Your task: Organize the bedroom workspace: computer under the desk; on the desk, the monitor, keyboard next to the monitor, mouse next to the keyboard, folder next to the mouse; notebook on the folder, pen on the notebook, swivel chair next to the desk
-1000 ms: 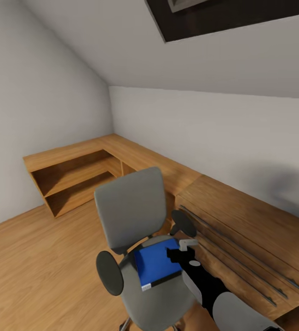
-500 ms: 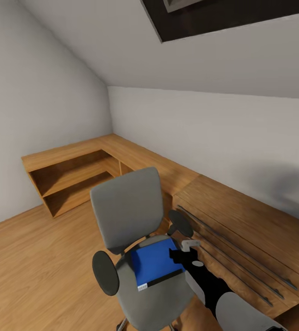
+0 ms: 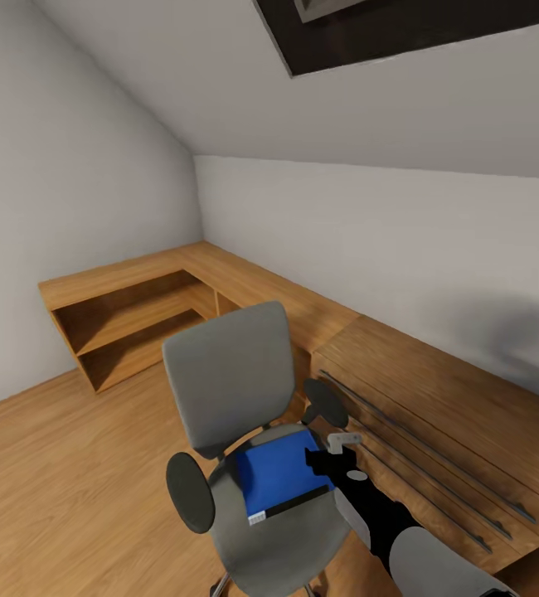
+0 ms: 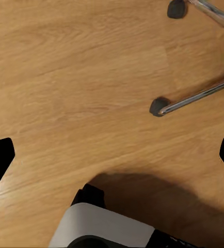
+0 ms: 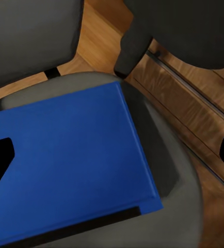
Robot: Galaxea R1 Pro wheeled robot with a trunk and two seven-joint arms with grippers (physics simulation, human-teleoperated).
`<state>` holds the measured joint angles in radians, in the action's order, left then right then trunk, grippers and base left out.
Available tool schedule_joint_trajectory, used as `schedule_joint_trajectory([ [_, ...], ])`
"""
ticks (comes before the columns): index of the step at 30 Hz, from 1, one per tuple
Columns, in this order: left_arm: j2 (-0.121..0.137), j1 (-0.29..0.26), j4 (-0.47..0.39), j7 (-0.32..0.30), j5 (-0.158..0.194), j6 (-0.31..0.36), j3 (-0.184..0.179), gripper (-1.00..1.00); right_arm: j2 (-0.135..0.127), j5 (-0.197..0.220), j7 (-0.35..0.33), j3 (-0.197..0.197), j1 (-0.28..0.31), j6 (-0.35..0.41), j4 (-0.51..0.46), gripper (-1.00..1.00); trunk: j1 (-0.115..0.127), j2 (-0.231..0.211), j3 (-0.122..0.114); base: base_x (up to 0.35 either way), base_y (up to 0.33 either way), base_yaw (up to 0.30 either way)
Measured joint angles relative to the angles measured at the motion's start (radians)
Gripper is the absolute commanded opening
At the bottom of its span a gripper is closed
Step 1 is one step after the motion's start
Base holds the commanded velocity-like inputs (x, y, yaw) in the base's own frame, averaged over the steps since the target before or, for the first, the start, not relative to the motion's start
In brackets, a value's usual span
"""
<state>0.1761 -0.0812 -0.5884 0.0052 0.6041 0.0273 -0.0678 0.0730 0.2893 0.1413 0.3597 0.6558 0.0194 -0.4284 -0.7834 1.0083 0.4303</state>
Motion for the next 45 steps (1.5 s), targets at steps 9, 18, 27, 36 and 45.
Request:
schedule_joint_trajectory([
  [9, 0.032, 0.0, -0.197, 0.038, 0.003, 0.147, 0.006, 1.0, 0.0, 0.0, 0.001, 0.0, 0.0, 0.001, 0.0, 1.0, 0.0, 0.0, 0.0, 0.0, 0.0, 0.0],
  [18, 0.039, 0.0, -0.217, 0.038, 0.008, 0.16, 0.044, 1.0, -0.002, 0.002, 0.001, -0.001, 0.0, 0.003, 0.004, 1.0, 0.0, 0.0, 0.0, 0.001, 0.0, 0.0],
  [27, 0.039, 0.0, -0.189, 0.036, 0.008, 0.157, 0.047, 1.0, -0.034, 0.044, -0.114, -0.008, 0.0, 0.001, 0.034, 1.0, 0.0, 0.0, 0.0, 0.117, 0.0, 0.0],
  [36, 0.042, 0.0, -0.186, 0.041, 0.009, 0.157, 0.048, 1.0, -0.059, 0.055, -0.284, -0.006, 0.0, -0.001, 0.035, 1.0, 0.0, 0.0, 0.0, 0.007, 0.0, 0.0],
  [45, 0.042, 0.0, -0.17, 0.041, 0.009, 0.155, 0.048, 1.0, -0.075, 0.057, -0.34, -0.005, 0.0, -0.049, 0.057, 1.0, 0.0, 0.0, 0.0, 0.063, -0.05, 0.0],
])
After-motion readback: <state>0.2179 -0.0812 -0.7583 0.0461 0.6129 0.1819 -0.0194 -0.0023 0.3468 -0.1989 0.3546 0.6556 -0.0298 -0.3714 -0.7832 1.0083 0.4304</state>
